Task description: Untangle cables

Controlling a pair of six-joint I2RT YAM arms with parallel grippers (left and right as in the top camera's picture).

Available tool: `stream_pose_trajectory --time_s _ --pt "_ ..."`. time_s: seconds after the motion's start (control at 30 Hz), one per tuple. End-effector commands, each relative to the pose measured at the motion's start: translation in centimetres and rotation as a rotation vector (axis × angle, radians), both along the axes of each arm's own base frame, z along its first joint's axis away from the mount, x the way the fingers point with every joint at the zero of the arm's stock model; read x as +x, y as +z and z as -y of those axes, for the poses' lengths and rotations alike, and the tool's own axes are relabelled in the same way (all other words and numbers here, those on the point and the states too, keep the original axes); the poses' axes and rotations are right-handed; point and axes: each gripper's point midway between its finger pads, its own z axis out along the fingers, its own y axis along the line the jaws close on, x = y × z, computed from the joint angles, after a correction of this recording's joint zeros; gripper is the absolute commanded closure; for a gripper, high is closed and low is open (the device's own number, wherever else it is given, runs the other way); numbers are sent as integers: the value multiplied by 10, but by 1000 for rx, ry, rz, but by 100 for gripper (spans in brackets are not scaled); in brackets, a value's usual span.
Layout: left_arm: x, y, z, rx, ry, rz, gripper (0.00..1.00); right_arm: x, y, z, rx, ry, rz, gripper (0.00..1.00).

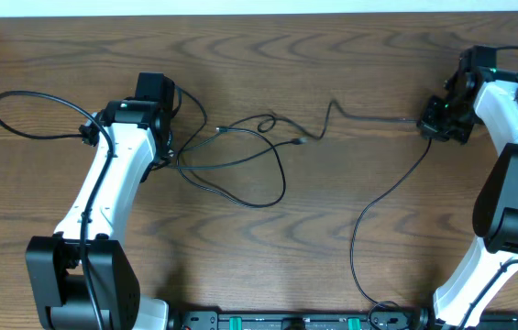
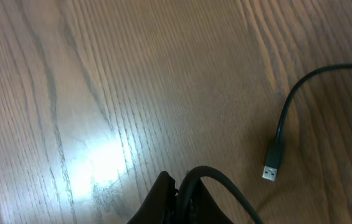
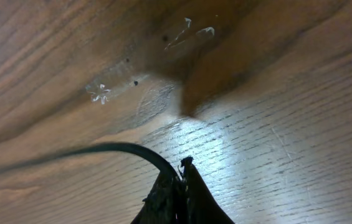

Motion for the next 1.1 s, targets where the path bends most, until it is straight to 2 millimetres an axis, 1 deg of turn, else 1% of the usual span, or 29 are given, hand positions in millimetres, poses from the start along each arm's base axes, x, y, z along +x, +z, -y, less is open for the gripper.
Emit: stream_pose_trajectory --time_s 0.0,0.07,0.2,0.27,0.3,0.33,0.37,0.4,0.47,0.53,0.63,0.67,0.7,0.77,0.8,0.87,0.97,1.03,1.07 --pt "-1 1 -9 47 4 -11 92 3 4 -19 97 47 30 99" --pt "-1 1 -9 47 4 -10 92 6 5 -28 113 113 55 99" --pt "-1 1 -9 47 4 -10 92 10 6 -38 108 151 69 99" --pt "-1 1 -9 47 4 -10 92 10 6 -42 108 161 71 87" --pt "-1 1 -9 47 4 -10 92 10 6 -45 109 169 70 61" --pt "-1 1 -9 47 4 -10 92 10 6 -46 109 171 69 47" --pt "-1 1 -9 47 4 -10 92 10 6 -49 109 178 69 14" --pt "-1 1 -9 47 4 -10 92 10 6 -51 109 184 69 1" --pt "-1 1 -9 47 4 -10 92 10 6 -56 108 211 73 1" --pt "-1 1 -9 47 4 -10 92 12 7 -65 115 248 85 1" --pt "-1 1 -9 47 3 -10 92 18 13 -84 188 334 146 1" --pt "-1 1 -9 47 4 -10 92 26 24 -106 288 412 224 1" --pt "-1 1 -9 47 3 -10 92 27 29 -113 324 438 250 1" --pt "-1 1 -9 47 4 -10 92 32 45 -138 439 526 340 1" --pt "-1 1 -9 47 3 -11 92 32 50 -145 470 552 363 1" --pt "-1 1 -9 46 4 -10 92 31 63 -168 553 633 423 1" --pt "-1 1 -9 47 4 -10 92 22 64 -195 573 704 415 1" --pt "-1 1 -9 46 3 -10 92 12 63 -215 576 771 405 1" --pt "-1 1 -9 46 4 -10 92 7 62 -229 575 808 396 1"
